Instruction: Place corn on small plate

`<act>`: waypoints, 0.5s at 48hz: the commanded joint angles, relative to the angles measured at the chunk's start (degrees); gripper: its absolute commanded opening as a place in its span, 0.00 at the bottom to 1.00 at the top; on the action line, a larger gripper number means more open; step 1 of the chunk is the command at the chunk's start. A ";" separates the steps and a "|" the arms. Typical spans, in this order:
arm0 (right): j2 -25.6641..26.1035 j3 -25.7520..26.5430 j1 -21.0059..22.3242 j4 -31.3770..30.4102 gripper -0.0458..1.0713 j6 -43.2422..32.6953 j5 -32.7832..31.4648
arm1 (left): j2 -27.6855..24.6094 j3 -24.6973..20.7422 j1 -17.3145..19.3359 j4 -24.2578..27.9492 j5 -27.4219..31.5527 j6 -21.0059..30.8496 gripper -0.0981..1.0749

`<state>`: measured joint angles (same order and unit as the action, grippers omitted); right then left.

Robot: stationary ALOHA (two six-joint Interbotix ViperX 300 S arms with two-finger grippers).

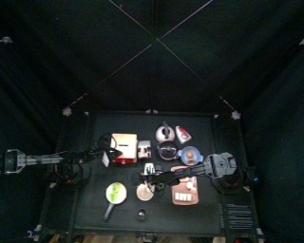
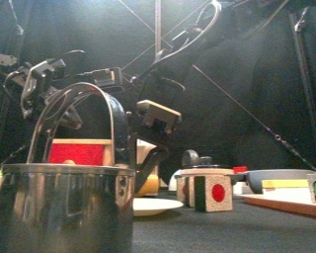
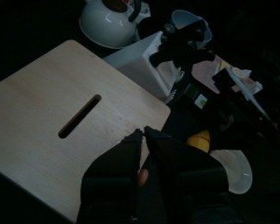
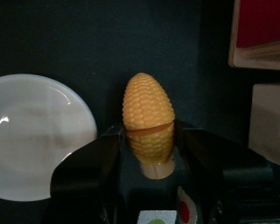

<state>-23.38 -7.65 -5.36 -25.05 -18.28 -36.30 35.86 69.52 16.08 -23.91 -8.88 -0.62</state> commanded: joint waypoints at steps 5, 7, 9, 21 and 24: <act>2.02 1.23 0.00 1.05 0.67 -0.26 0.18 | 0.00 -0.70 0.09 0.18 -0.44 -0.09 0.58; 2.11 1.32 0.00 1.49 0.68 -0.44 0.09 | 0.00 -0.79 0.09 0.18 -0.44 -0.09 0.58; 2.37 1.41 0.00 2.29 0.67 -0.62 0.18 | 0.00 -0.70 0.09 0.18 -0.44 -0.09 0.58; 5.10 1.41 -0.09 3.78 0.67 -5.71 1.49 | 0.00 -0.44 0.09 0.00 -0.44 0.00 0.58; 6.06 1.32 -0.18 3.60 0.67 -8.26 1.67 | 0.00 -0.44 -0.09 -0.26 -0.44 0.00 0.58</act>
<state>-21.45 -7.65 -5.45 -21.36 -24.35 -35.24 35.86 69.79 16.08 -23.99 -8.88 -0.62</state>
